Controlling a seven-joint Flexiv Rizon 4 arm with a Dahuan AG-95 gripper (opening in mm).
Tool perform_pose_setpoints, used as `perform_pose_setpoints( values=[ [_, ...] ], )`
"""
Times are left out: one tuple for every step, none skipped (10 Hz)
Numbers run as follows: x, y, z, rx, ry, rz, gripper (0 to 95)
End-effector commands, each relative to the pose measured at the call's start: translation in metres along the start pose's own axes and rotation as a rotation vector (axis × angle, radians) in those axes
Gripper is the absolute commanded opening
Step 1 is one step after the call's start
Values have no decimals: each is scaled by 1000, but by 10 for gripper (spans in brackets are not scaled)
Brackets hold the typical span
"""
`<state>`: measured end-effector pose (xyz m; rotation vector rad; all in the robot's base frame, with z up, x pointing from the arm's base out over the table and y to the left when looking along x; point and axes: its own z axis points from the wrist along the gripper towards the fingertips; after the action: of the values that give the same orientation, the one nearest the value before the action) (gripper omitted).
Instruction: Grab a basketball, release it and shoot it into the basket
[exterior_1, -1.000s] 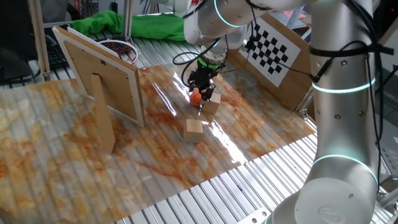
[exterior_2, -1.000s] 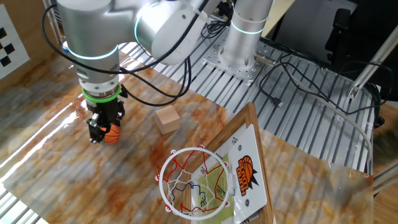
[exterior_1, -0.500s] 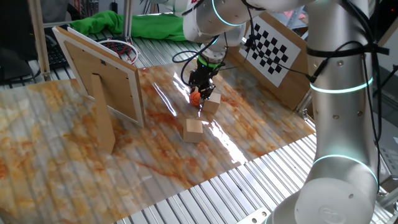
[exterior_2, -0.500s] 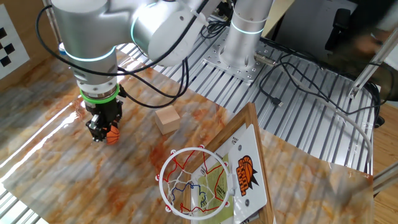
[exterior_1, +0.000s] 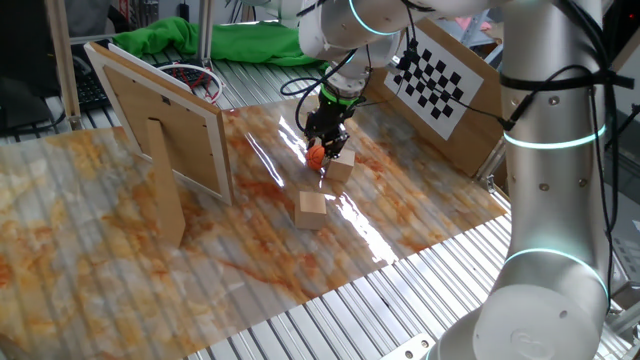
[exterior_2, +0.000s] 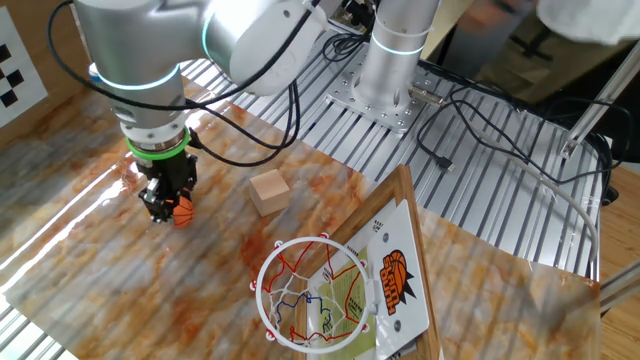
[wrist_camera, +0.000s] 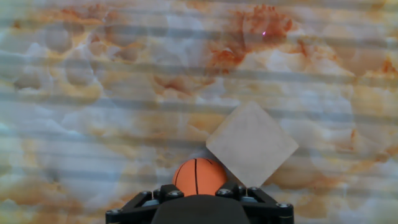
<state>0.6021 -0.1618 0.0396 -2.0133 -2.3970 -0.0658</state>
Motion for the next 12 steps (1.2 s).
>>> perform_pose_setpoints(
  values=[
    [15, 0, -20, 16, 35, -182, 0],
    [25, 1, -30, 32, 49, -293, 0],
    [36, 2, -41, 42, 73, -446, 0],
    [46, 1, -51, 45, 94, -572, 0],
    [53, 0, -58, 39, 107, -643, 0],
    [59, 0, -63, 32, 114, -676, 0],
    [72, -2, -73, 27, 107, -752, 0],
    [88, -3, -83, 33, 82, -824, 0],
    [96, -4, -88, 38, 73, -858, 0],
    [116, -8, -101, 31, 63, -892, 0],
    [129, -12, -109, 27, 55, -909, 0],
    [140, -16, -116, 29, 51, -919, 0]
  ],
)
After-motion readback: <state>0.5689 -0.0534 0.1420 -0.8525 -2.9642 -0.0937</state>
